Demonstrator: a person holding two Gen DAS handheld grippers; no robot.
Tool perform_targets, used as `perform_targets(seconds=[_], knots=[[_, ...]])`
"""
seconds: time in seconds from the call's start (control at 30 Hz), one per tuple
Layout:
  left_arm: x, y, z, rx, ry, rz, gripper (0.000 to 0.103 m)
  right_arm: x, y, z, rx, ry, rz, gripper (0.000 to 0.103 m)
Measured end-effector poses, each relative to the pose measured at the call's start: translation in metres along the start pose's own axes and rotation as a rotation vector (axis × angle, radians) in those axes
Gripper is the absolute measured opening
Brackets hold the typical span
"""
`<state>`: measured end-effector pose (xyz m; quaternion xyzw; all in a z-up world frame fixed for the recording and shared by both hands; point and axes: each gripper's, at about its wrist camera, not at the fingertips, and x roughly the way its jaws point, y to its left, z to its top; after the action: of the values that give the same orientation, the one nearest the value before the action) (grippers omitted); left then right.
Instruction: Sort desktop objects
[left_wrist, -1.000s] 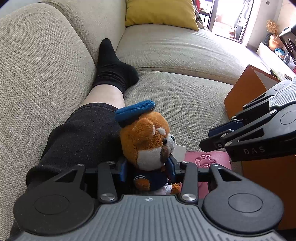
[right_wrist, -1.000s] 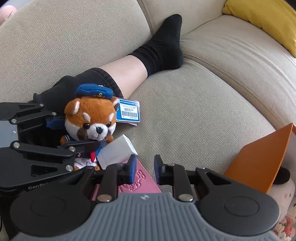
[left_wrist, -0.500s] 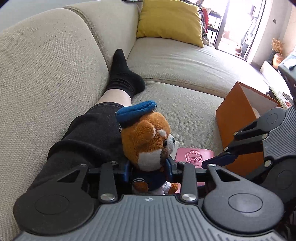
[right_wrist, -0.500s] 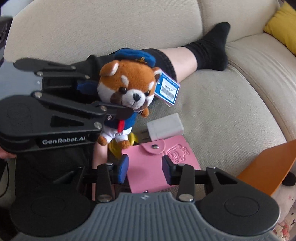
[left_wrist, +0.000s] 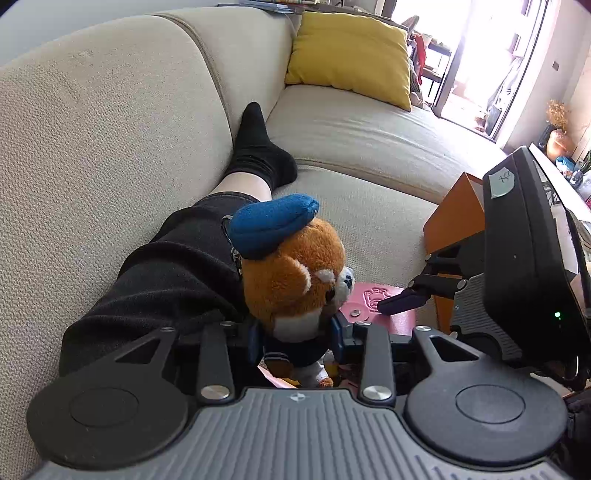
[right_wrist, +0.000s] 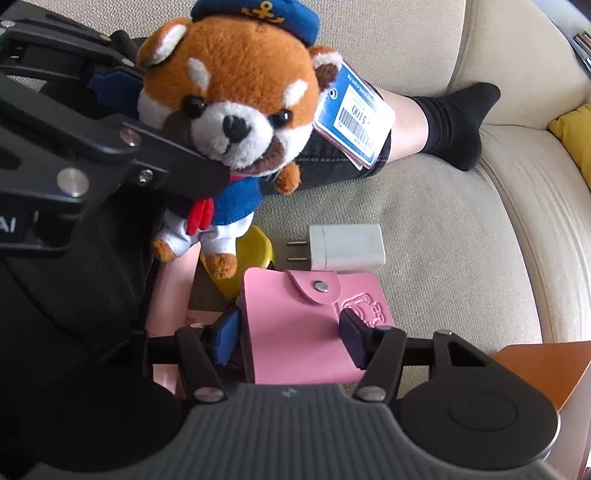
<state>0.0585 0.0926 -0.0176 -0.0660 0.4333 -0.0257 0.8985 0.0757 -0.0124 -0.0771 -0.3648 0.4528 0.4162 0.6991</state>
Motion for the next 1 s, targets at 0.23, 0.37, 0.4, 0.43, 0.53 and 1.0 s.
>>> perform_targets(seconds=[0.23,0.37,0.4,0.43,0.53,1.0], knots=[[-0.001,0.001,0.001,-0.005,-0.004,-0.007,0.041,-0.014,-0.013,0.004,0.046,-0.014,0.042,0.026],[0.001,-0.001,0.003,-0.001,-0.004,-0.02,0.041,-0.034,-0.032,0.007,0.115,-0.059,0.026,0.015],[0.002,-0.002,0.003,0.001,-0.003,-0.023,0.041,-0.038,-0.038,0.007,0.135,-0.067,0.021,0.014],[0.003,-0.004,0.003,0.002,-0.002,-0.024,0.041,-0.042,-0.046,0.007,0.16,-0.076,0.012,0.013],[0.006,-0.007,0.004,0.008,0.003,-0.022,0.041,-0.05,-0.065,0.005,0.21,-0.097,-0.033,0.012],[0.049,-0.021,-0.005,0.056,0.112,0.014,0.042,-0.052,-0.087,0.001,0.181,-0.111,-0.113,0.016]])
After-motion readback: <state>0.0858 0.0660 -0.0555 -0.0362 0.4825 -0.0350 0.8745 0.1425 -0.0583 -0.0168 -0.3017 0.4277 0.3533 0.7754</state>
